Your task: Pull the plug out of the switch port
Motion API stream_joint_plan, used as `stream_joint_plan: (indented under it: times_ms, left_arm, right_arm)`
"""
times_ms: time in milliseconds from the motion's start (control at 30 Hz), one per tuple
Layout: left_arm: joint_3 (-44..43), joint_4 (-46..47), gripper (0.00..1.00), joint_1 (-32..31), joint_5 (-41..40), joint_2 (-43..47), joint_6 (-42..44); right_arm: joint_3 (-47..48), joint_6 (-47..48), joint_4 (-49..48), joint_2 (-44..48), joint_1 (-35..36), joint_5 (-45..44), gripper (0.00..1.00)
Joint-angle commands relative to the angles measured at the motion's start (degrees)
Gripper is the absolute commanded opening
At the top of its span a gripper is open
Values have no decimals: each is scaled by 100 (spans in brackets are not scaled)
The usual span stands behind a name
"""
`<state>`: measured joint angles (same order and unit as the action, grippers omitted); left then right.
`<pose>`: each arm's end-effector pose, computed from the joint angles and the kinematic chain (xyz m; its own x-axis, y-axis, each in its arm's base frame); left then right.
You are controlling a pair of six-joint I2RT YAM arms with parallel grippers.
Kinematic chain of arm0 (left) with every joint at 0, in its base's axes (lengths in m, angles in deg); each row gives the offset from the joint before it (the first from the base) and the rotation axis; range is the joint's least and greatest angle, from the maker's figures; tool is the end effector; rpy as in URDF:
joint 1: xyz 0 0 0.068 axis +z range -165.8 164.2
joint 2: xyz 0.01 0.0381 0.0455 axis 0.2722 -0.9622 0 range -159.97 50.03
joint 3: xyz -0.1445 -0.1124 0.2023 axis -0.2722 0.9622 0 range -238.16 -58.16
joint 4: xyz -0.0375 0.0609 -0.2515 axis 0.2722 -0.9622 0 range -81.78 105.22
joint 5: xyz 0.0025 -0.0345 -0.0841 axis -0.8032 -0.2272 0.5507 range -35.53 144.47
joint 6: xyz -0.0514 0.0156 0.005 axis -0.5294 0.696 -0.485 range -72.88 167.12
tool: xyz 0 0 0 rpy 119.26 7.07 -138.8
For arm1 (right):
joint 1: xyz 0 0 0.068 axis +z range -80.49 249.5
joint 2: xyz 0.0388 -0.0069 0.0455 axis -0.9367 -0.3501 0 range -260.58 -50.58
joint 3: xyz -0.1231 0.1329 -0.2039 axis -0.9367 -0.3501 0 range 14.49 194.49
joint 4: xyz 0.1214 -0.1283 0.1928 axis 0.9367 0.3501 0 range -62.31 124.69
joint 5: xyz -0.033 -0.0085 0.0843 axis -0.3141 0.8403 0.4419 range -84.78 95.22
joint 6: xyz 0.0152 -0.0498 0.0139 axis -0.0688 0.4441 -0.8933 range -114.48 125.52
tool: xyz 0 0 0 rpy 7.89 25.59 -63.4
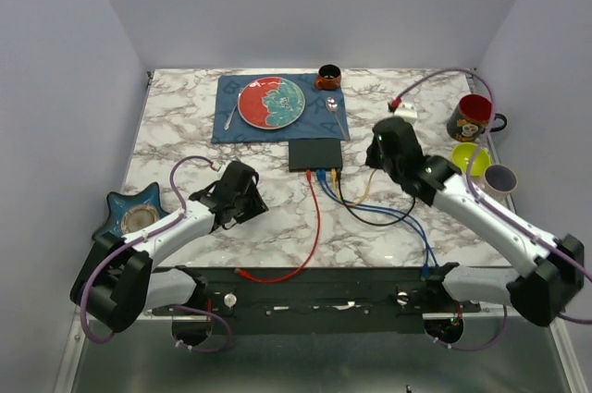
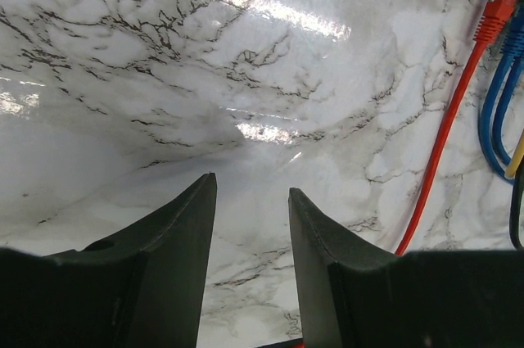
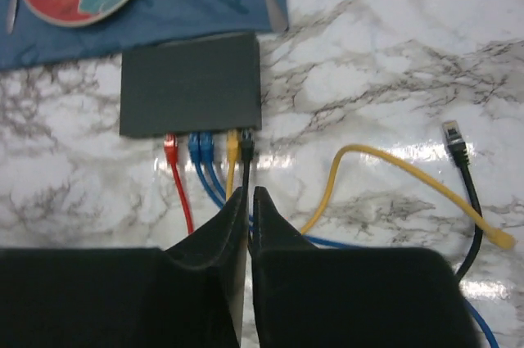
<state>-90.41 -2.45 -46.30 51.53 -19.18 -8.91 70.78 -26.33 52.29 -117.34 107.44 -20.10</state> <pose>0.1918 -0.1108 0.1715 -0.7917 -0.4948 -0.3582 -0.3137 0.8325 -0.4566 0.2102 0.1446 0.3094 -0.5325 0.1898 -0.8249 0.0017 0.9748 0.2232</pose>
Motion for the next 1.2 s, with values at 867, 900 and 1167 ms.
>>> stream_joint_plan:
  times_ms: [867,900,1167]
  left_arm:
    - [-185,844,50,-105,681,-769,-171]
    - [-211,853,50,-105,681,-830,-154]
    - [-895,414,50,-105,391,-971,101]
  right_arm:
    - [-1797,-629,-78,-1340,-1210,2680,4]
    - [-1823,-611,-96,-1313,-1183,2838,5]
    - [-1543,-751,-192,-1032,-832,3349,12]
